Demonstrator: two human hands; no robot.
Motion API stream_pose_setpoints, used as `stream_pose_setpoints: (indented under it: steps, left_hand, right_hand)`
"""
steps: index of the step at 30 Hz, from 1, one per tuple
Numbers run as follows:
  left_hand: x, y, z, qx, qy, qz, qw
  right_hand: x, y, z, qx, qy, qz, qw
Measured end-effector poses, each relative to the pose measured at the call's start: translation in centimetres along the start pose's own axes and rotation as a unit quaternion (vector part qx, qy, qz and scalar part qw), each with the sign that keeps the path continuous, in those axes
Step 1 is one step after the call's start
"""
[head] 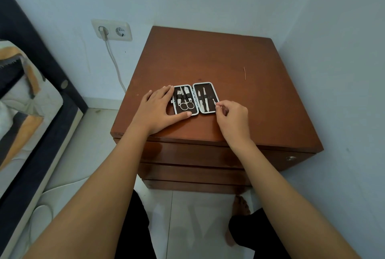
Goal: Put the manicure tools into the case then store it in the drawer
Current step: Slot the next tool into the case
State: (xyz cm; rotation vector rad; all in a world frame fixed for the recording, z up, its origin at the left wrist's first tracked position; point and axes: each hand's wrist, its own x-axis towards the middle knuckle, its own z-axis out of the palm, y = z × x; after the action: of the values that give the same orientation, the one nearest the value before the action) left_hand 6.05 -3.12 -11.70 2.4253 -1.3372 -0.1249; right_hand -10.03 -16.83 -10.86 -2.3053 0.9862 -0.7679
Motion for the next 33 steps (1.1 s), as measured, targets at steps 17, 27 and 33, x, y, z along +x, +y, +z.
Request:
stream_pose_setpoints:
  steps: [17, 27, 33]
  left_hand:
    - [0.0, 0.2, -0.1, 0.003, -0.003, -0.004, 1.0]
    - [0.1, -0.1, 0.1, 0.003, -0.002, 0.0, 1.0]
    - [0.4, -0.5, 0.3, -0.001, 0.007, 0.003, 1.0]
  right_hand:
    - [-0.7, 0.3, 0.2, -0.183, -0.053, -0.093, 0.977]
    - [6.3, 4.0, -1.2, -0.059, 0.027, 0.074, 0.995]
    - [11.9, 5.8, -1.2, -0.12, 0.026, 0.156, 0.98]
